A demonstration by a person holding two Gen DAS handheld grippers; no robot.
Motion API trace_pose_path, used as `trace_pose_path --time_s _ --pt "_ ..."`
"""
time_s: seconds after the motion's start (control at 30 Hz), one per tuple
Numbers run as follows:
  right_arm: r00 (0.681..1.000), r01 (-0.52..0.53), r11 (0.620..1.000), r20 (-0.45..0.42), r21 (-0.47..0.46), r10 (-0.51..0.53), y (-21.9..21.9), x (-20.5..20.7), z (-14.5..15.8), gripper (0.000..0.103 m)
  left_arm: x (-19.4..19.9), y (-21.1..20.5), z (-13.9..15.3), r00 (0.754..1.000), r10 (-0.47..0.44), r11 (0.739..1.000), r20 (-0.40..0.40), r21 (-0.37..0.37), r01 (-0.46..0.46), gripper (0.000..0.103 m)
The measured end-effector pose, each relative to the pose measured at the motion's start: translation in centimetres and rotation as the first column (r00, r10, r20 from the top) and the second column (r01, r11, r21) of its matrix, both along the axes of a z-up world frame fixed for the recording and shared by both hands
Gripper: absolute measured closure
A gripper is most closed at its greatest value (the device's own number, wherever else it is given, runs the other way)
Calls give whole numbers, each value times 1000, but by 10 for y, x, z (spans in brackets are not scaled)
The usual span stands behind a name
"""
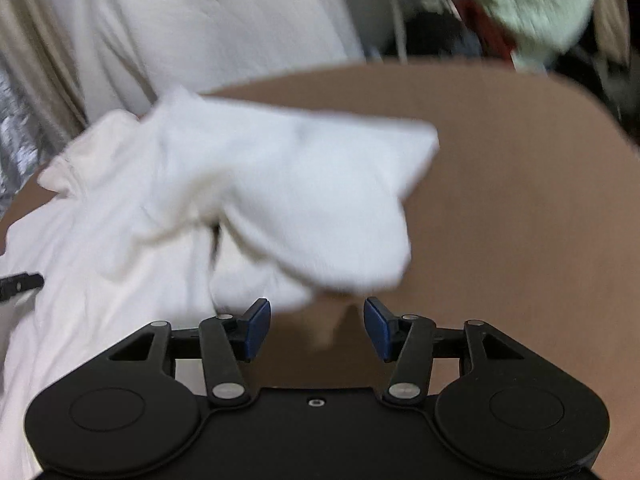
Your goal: Fold clothes
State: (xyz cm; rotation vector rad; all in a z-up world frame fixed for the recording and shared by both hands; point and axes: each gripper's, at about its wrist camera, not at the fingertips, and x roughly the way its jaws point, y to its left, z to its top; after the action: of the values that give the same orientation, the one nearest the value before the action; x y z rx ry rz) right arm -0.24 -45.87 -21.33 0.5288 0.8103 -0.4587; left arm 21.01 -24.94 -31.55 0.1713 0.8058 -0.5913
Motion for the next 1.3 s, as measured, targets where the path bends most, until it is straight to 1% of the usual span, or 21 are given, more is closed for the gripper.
trace_pose_path --time_s 0.03,0.07,0.13,0.23,0.27,0.3,0.33,0.43,0.53,0.7,0.77,0.83,0.87,0.93,0.97,1.03,1.07,1.1,1.13,1.2,1.3 --pt "999 26 999 20 38 -27 -1 0 -9 44 -1 -3 -1 1000 14 1000 -2 1 -14 37" --pt "996 57 995 56 83 -62 -3 1 -17 38 -1 -3 -3 1000 28 1000 -12 -8 -28 36" --pt "982 124 982 121 142 -142 -7 4 -26 33 -2 0 -6 998 55 998 -42 -41 -57 35" --pt "965 196 971 148 139 -216 -13 23 -30 32 -2 4 -10 992 95 991 -88 -88 -102 35" --pt "965 208 973 141 100 -221 -13 31 -29 37 -2 5 -12 991 93 991 -91 -87 -101 35" --pt "968 213 976 125 34 -216 -10 40 -25 50 0 5 -13 992 88 993 -87 -77 -95 35" --pt "972 212 976 113 -47 -206 -6 48 -19 90 2 6 -13 992 92 992 -87 -75 -98 35" --pt "978 202 933 102 -298 -179 8 59 9 90 1 11 -11 990 97 989 -102 -97 -107 35" --pt "976 213 846 72 -488 -205 8 58 40 91 3 9 -11 991 95 990 -98 -92 -104 35" --pt "943 210 627 -13 -751 -331 -21 39 82 93 8 7 -12 990 101 989 -101 -102 -111 35" --pt "929 169 542 -52 -823 -368 -32 35 90 93 11 6 -12 989 103 988 -103 -107 -114 35" --pt "911 151 491 -72 -858 -405 -44 31 96 93 14 7 -14 988 108 987 -110 -110 -120 35" --pt "904 146 476 -78 -867 -420 -50 28 98 93 16 7 -15 987 110 986 -114 -112 -123 35" --pt "903 129 483 -98 -866 -417 -59 28 96 90 20 7 -16 986 116 985 -117 -111 -129 35" --pt "897 103 507 -140 -856 -419 -64 30 89 72 21 7 -16 986 119 985 -116 -108 -131 35" --pt "863 48 579 -257 -814 -434 -77 33 70 55 22 6 -15 987 118 986 -111 -105 -129 35" --pt "848 33 611 -302 -791 -436 -80 34 60 54 22 6 -14 987 115 987 -109 -104 -126 35" --pt "844 34 637 -318 -770 -431 -77 32 51 54 22 5 -14 988 112 987 -106 -102 -123 35" --pt "849 44 659 -319 -751 -420 -70 29 43 52 22 5 -13 988 110 988 -105 -101 -121 35" --pt "862 65 728 -329 -683 -385 -57 23 30 45 22 5 -12 989 105 988 -105 -100 -116 35" --pt "875 83 826 -356 -558 -328 -23 2 8 43 21 5 -9 989 92 990 -112 -97 -103 35"
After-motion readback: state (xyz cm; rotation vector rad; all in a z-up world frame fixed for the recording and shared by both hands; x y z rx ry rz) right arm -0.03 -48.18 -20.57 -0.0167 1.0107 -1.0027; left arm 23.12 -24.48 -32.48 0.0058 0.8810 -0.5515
